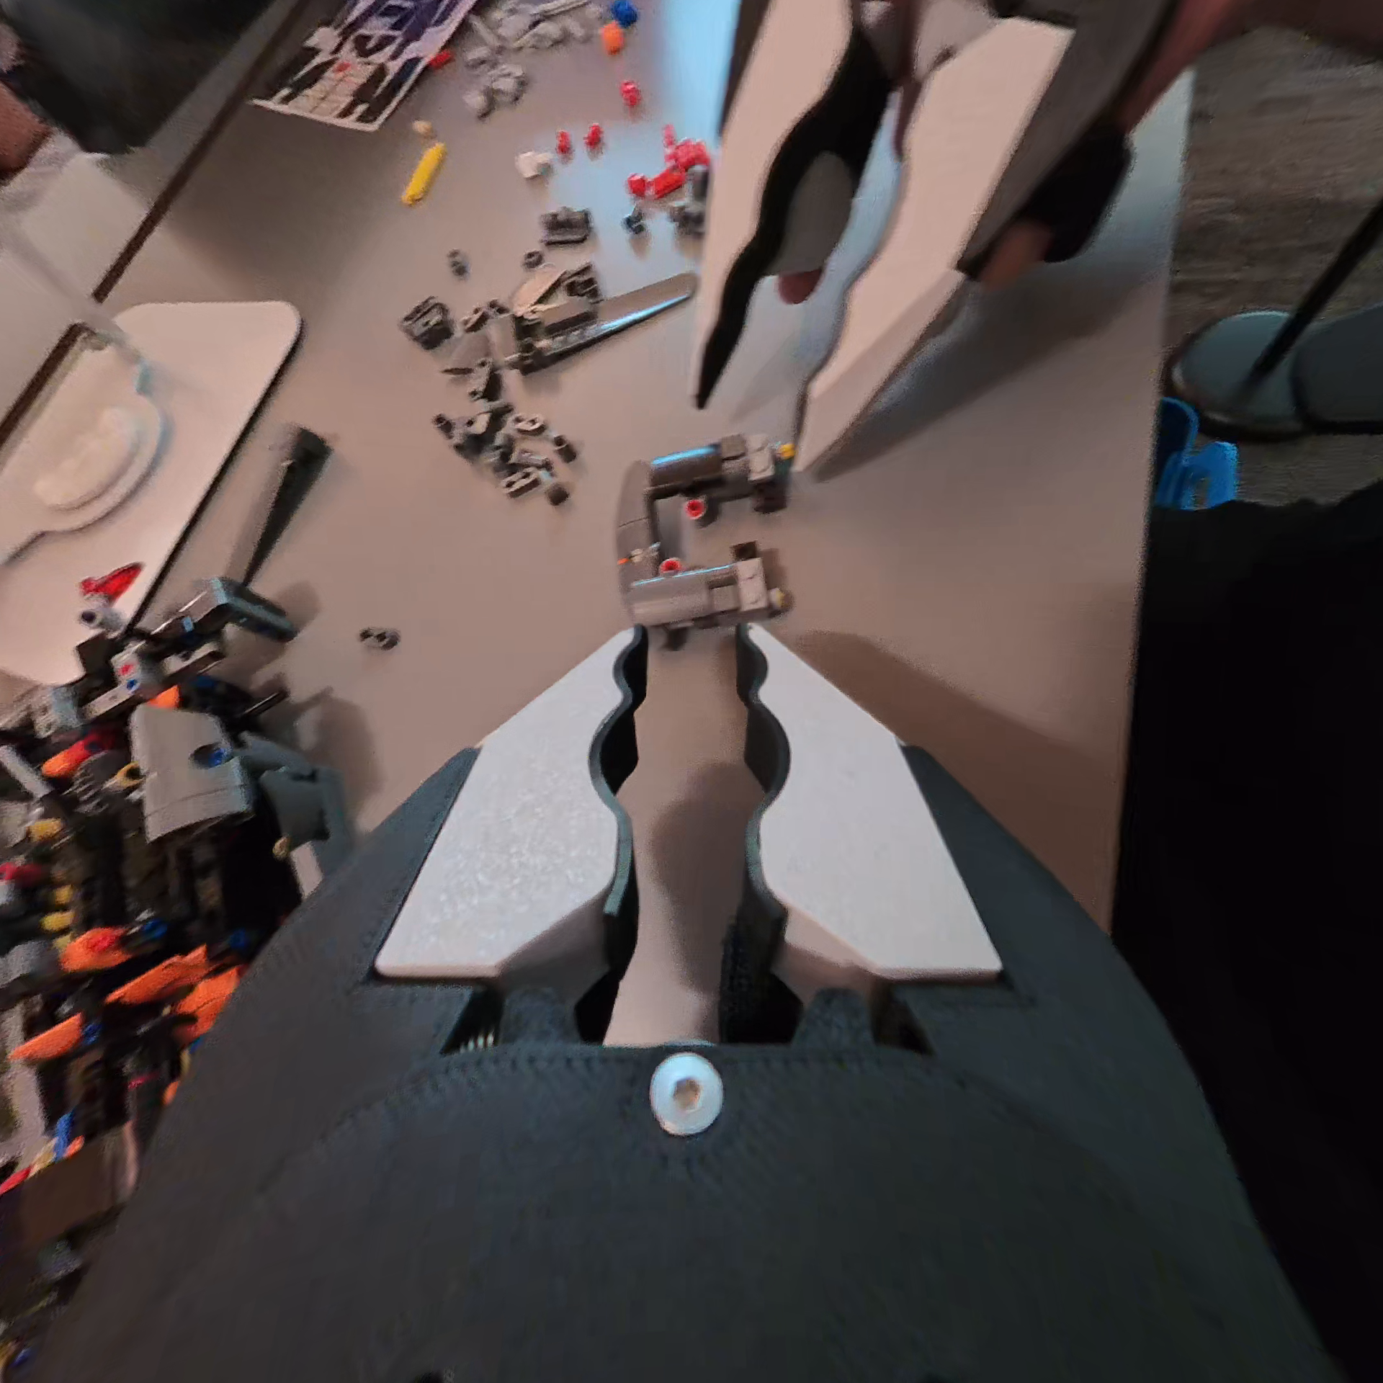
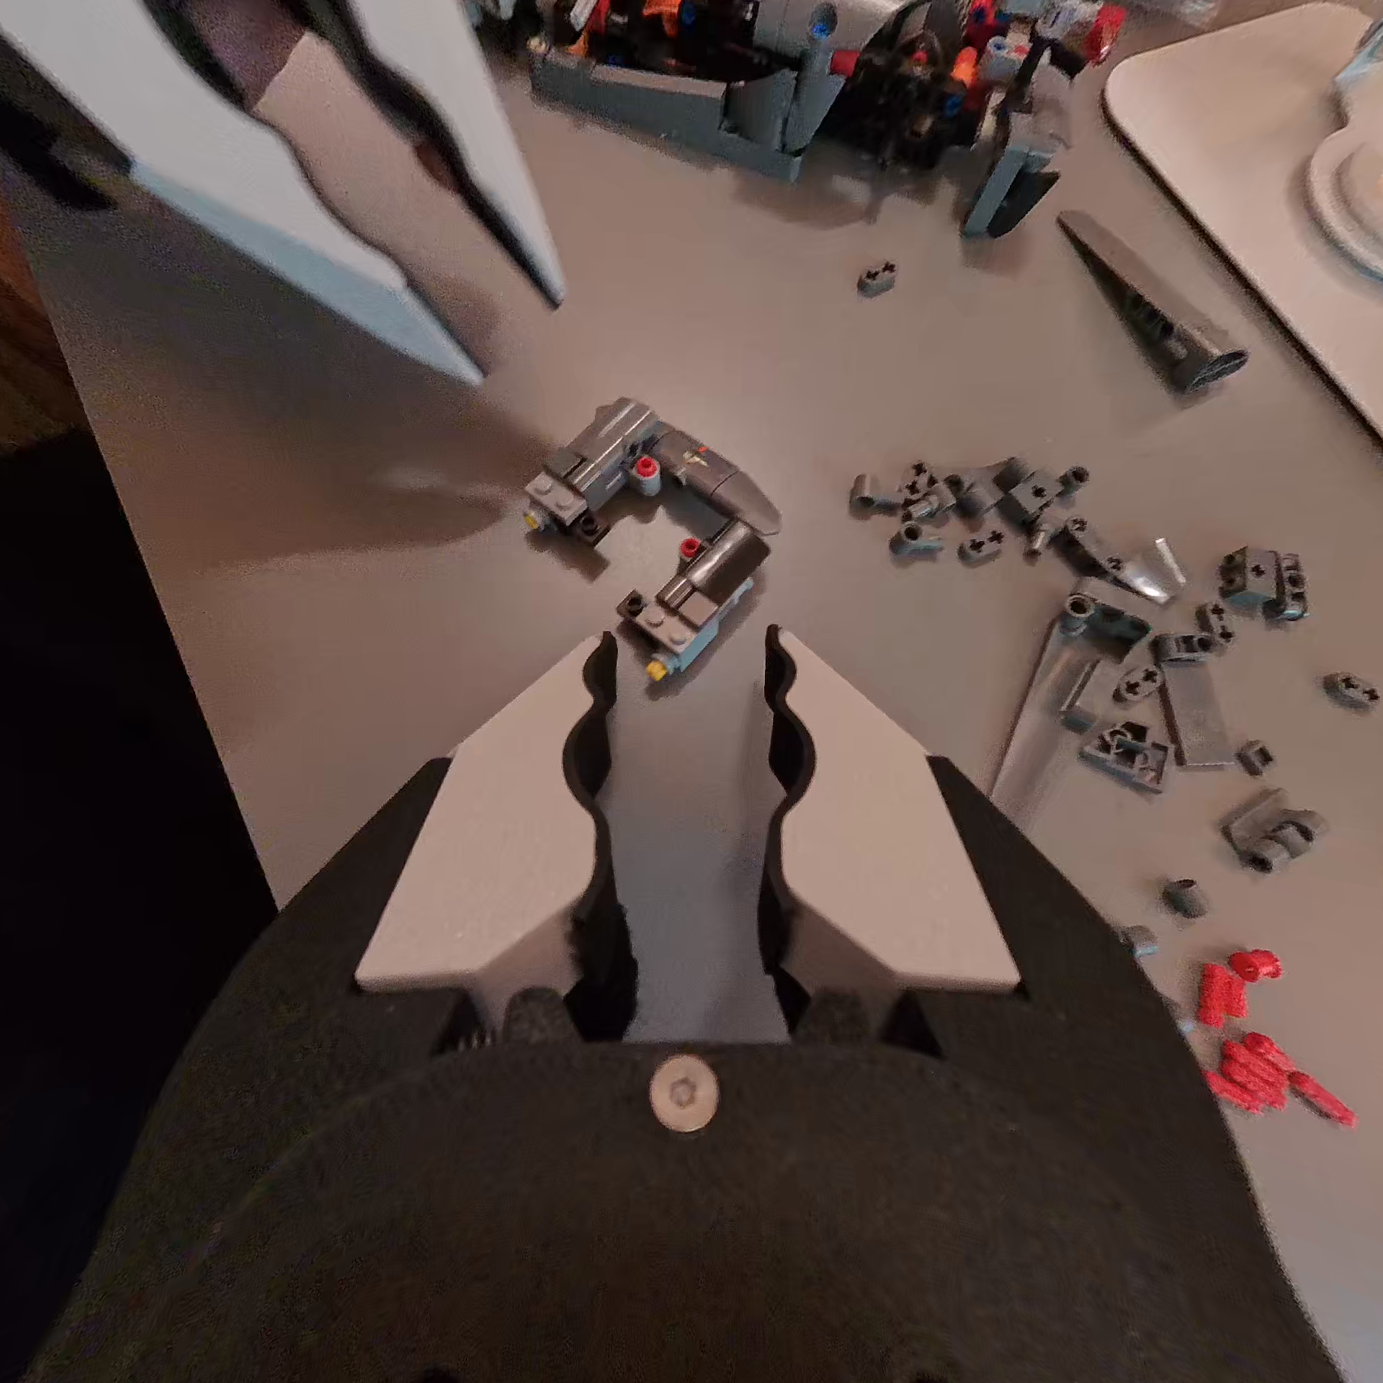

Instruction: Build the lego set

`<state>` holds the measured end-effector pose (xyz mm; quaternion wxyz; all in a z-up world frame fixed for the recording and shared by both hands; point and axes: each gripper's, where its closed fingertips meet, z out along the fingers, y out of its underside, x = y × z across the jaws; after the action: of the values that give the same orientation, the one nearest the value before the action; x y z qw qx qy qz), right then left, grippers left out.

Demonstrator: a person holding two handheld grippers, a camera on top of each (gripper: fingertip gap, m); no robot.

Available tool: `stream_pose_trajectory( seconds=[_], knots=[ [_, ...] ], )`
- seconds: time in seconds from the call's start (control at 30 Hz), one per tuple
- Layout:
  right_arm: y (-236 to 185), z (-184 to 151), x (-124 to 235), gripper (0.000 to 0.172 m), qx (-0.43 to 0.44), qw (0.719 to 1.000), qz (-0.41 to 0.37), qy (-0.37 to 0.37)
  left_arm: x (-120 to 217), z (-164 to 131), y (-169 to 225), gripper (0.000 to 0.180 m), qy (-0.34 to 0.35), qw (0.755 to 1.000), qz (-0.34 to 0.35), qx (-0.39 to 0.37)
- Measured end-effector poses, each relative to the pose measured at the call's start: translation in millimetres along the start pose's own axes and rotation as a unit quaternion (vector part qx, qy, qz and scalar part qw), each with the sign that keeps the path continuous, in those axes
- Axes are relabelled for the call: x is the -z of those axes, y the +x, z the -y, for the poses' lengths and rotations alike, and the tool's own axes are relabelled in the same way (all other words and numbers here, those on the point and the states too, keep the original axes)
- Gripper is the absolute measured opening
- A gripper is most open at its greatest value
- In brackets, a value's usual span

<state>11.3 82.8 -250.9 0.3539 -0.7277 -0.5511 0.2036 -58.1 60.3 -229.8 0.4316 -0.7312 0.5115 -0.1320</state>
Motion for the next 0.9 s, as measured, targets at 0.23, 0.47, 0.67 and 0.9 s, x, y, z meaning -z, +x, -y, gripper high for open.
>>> stream_pose_trajectory(
  seconds=[0.23,0.47,0.67,0.9],
  knots=[
    [-5.3,-3.8,-9.3,0.033,0.006,1.000,-0.008,-0.007,-18.2,-20.0,-7.8,0.025,-0.043,0.999,0.013,-0.016],
    [2.2,-0.5,-13.7,0.033,0.021,1.000,-0.003,-0.012,-21.6,-14.7,8.1,0.023,-0.035,0.999,-0.003,-0.026],
    [10.6,1.1,-7.3,0.034,0.015,1.000,-0.009,-0.004,-11.0,4.1,19.5,0.017,0.009,0.998,-0.002,-0.061],
    [-0.8,0.4,-8.9,0.034,0.019,1.000,-0.014,-0.007,-11.5,-13.2,-18.9,0.022,-0.025,0.998,0.039,-0.033]
  ],
)
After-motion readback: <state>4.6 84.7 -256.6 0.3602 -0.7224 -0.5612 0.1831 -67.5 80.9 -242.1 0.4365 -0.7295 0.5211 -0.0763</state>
